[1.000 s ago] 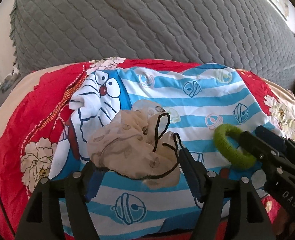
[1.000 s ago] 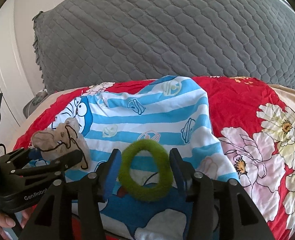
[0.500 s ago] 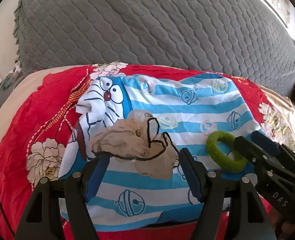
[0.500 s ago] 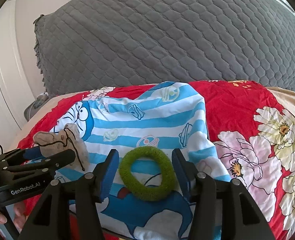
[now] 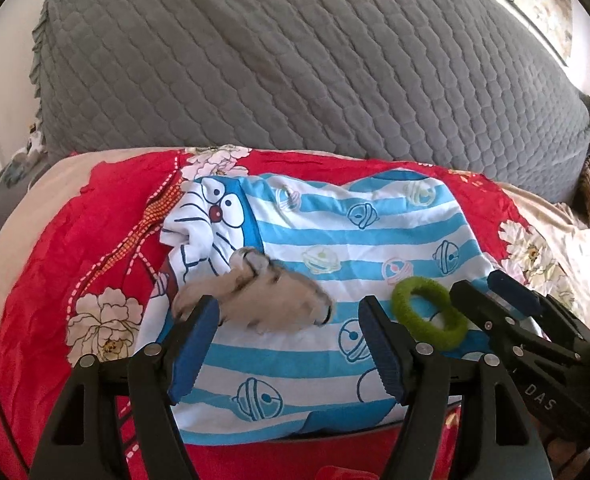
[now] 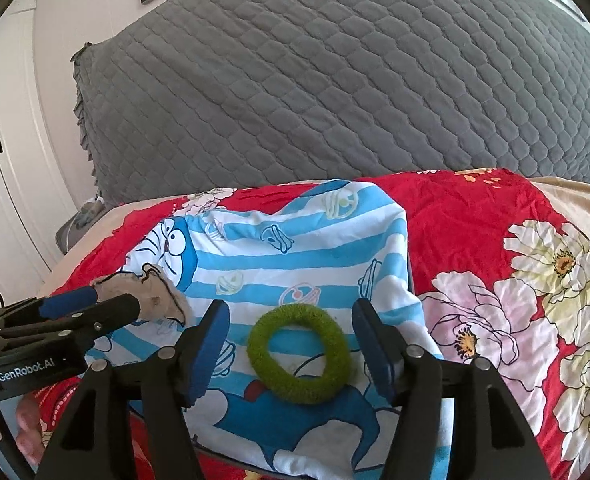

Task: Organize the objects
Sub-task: 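Open both tools to release the scrunchie and ring on the shirt, then withdraw both open tools back from the tray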

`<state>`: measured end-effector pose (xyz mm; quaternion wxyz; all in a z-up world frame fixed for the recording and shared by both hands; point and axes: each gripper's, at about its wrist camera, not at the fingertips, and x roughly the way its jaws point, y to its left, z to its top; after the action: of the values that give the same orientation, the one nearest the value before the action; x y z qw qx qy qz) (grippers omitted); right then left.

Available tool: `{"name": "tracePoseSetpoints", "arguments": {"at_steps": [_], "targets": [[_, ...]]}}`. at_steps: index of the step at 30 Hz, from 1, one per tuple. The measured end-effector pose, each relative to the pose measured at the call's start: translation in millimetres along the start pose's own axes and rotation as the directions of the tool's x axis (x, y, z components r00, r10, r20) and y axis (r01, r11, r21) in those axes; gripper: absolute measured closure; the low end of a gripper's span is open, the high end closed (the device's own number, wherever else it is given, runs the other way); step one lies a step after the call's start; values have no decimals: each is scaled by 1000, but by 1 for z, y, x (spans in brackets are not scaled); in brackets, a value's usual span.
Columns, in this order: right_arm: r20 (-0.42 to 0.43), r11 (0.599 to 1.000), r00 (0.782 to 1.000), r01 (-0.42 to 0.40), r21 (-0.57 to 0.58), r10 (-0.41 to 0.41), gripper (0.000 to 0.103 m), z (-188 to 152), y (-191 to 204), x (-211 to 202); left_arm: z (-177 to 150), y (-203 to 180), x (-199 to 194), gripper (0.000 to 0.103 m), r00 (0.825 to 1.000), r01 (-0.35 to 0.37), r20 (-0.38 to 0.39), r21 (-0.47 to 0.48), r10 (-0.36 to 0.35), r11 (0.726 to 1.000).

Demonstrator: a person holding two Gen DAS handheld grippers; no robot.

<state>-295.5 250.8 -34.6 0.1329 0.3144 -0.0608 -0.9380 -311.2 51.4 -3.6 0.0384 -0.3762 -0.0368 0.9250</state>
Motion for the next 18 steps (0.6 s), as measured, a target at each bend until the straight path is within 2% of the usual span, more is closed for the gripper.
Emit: {"name": "tracePoseSetpoints", "arguments": {"at_steps": [13,16,18], "targets": [[0,999,1000,-20,-27,20,39,1,9,-6,-11,6,-10,29,1000,17,-25,-29,-18,999],[3,999,1000,-11,-30,12,37,1,10,-8,-15,9,-15,29,1000,10,-28,-30,-10,1000],[6,999,1000,-5,-36,5,32,1,12,-11,-18,11,-18,29,999,14,-38,-35,-15,999]]}}
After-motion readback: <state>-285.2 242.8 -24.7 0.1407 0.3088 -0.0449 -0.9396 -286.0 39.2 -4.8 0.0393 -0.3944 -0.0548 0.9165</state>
